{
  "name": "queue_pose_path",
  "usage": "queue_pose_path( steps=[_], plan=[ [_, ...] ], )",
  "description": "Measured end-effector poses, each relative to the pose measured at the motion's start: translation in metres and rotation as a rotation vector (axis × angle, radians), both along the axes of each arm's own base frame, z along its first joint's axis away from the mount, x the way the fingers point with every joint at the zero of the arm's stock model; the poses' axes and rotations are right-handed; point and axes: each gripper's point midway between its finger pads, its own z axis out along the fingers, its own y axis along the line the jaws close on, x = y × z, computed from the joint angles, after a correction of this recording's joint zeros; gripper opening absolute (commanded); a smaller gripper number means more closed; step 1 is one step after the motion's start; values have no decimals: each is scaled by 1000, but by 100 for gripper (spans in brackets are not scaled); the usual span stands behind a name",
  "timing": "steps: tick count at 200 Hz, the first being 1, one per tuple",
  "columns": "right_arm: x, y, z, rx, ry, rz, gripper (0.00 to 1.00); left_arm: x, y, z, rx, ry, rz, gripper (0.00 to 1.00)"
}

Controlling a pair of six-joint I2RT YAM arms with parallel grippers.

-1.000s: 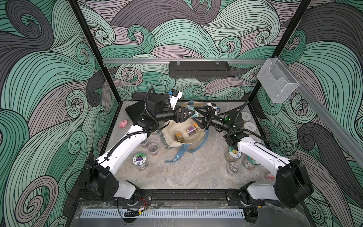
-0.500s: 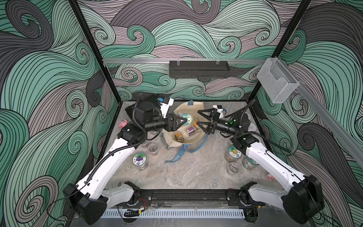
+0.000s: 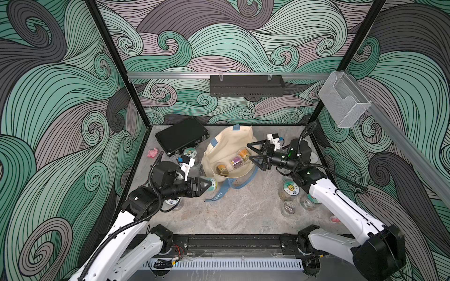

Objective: Take out the seed jars from the canvas bag
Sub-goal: Place the seed jar at the center of the board.

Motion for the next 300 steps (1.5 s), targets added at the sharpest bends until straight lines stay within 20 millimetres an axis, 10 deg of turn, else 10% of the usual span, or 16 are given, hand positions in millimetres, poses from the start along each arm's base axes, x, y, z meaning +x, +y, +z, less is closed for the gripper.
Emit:
queue_pose_path(
  steps=[117, 231, 300],
  plan=[
    [-3, -9, 0, -28, -29, -1, 99, -32, 48, -116, 270, 397, 203, 43],
    [-8, -23, -7, -29, -23, -27, 99, -6, 68, -160, 569, 520, 318, 49],
    [-8, -24, -7, -25, -18, -20, 99, 0, 67, -176, 656, 527, 315, 86]
  ],
)
